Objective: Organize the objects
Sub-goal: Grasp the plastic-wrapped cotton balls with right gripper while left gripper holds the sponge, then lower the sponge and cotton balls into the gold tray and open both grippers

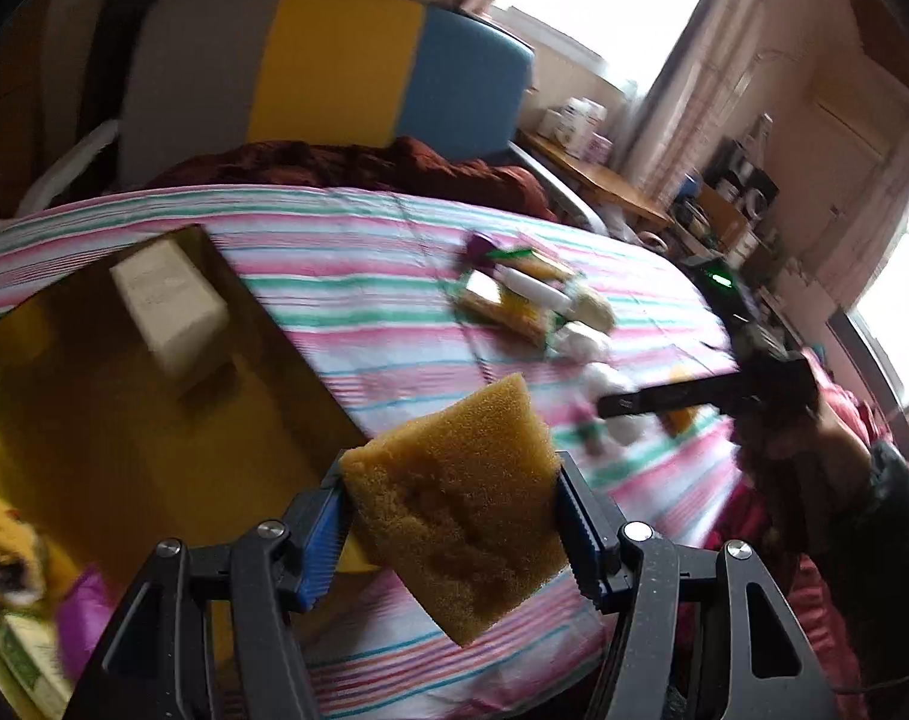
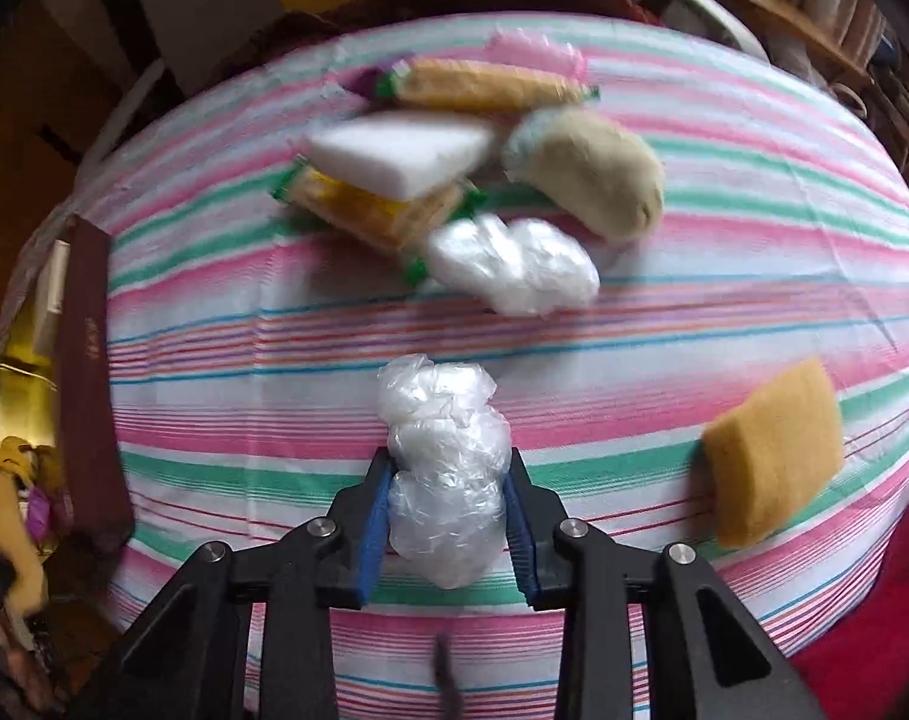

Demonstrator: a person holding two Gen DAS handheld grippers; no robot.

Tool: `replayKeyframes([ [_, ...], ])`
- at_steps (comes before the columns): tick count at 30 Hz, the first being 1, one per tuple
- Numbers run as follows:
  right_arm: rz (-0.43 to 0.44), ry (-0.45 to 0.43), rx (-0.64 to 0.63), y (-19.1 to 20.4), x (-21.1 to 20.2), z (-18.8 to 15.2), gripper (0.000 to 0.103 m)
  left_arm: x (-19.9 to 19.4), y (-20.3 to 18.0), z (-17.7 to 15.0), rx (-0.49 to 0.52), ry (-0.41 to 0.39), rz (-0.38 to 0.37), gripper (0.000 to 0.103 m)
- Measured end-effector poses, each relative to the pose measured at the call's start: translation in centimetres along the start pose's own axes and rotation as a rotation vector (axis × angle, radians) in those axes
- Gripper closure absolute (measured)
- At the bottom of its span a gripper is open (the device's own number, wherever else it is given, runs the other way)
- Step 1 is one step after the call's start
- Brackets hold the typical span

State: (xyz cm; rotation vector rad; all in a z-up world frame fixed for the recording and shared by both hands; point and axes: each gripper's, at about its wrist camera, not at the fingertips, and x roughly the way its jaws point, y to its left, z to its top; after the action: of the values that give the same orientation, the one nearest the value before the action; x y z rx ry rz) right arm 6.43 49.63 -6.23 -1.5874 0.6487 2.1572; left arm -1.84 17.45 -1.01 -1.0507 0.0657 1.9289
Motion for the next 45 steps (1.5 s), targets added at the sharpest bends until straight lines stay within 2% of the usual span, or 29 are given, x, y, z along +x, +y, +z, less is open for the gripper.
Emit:
replayKeyframes([
  [3,0.069,-0.070,-0.036,1.6,-2.5,-0.1,0.070,-1.2,2.7,0.5,-0.056,-0.028,0.056,0.040],
  [7,0.172,-0.133,-0.135,6.0,-4.9,-0.2,0.070,-2.7,6.6,0.8,-0.118,-0.059,0.154,0.039],
  [10,0.256,-0.149,-0.229,11.6,-5.5,-0.7,0.070,-3.7,9.4,0.9,-0.148,-0.076,0.229,0.039],
  [15,0.347,-0.125,-0.383,19.3,-5.0,-2.0,0.070,-4.8,13.9,1.3,-0.195,-0.091,0.351,0.038],
  [18,0.353,-0.098,-0.446,22.8,-4.0,-2.7,0.070,-5.4,15.8,1.5,-0.202,-0.098,0.415,0.038],
  [22,0.363,-0.050,-0.517,26.8,-2.2,-3.8,0.067,-6.1,17.8,1.6,-0.213,-0.110,0.491,0.032],
  [25,0.348,-0.023,-0.556,28.3,-1.1,-4.9,0.056,-6.6,18.4,1.3,-0.229,-0.124,0.530,0.021],
  [27,0.343,-0.009,-0.581,28.9,-0.4,-5.5,0.048,-7.1,18.2,1.0,-0.240,-0.143,0.544,0.017],
  [32,0.303,-0.027,-0.616,29.3,-0.4,-6.7,0.047,-8.1,16.4,0.3,-0.230,-0.190,0.553,0.012],
  [39,0.255,-0.158,-0.556,27.6,-2.0,-7.1,0.047,-8.6,13.5,-0.1,-0.207,-0.230,0.555,0.011],
  [43,0.208,-0.272,-0.547,26.9,-3.6,-7.6,0.047,-8.5,12.1,-0.4,-0.196,-0.231,0.545,0.011],
  [45,0.184,-0.341,-0.552,26.7,-4.6,-7.8,0.043,-8.5,11.6,-0.5,-0.192,-0.229,0.540,0.011],
])
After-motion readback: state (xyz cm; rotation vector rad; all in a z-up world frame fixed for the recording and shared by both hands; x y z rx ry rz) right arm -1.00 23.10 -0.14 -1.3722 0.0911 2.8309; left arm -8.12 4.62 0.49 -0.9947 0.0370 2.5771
